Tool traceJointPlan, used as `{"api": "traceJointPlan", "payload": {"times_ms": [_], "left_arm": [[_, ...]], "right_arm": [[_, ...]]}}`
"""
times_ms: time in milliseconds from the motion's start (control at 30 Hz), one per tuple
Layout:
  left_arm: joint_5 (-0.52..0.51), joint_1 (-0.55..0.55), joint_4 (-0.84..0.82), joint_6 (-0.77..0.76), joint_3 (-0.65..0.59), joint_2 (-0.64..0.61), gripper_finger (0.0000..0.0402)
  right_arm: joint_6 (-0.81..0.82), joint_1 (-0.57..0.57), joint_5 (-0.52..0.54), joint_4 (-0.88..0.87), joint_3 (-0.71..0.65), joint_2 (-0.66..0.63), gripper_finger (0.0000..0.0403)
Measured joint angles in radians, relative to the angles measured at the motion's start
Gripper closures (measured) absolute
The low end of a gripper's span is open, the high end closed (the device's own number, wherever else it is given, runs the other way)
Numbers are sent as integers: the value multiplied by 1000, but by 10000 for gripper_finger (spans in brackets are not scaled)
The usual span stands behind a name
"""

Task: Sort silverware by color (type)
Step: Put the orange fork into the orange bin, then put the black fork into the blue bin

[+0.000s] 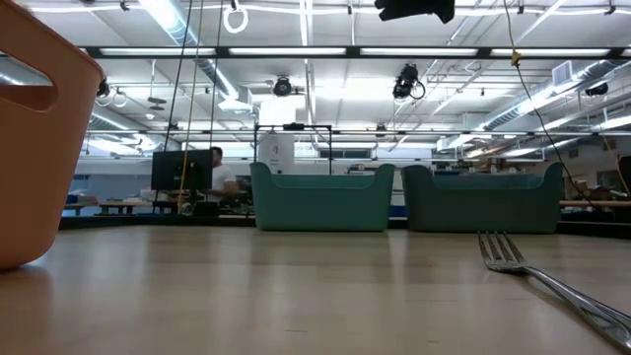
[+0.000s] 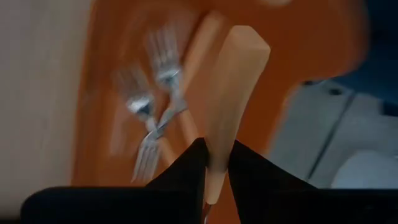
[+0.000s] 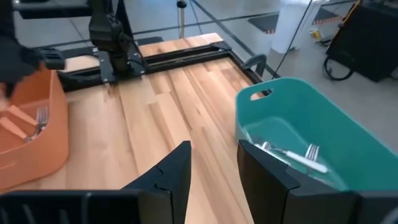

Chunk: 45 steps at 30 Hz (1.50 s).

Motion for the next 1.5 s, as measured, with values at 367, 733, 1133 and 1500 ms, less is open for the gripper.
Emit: {"api": "traceJointPlan", "payload": {"times_ms": [367,733,1133,1500], "left_arm": [[34,3,133,-116,-29,22,290],[-116,44,512,-310,-29,22,285],[-506,214,985,-47,-29,22,285],[-508,298,1031,106,-29,22,285]], "right_arm": [[23,1,-117,-16,0,0,266],[-222,3,-698,-135,-32,25,266],[-358,72,-798,-71,-178,205,266],[123,52,-805,207,-317,347,266]]}}
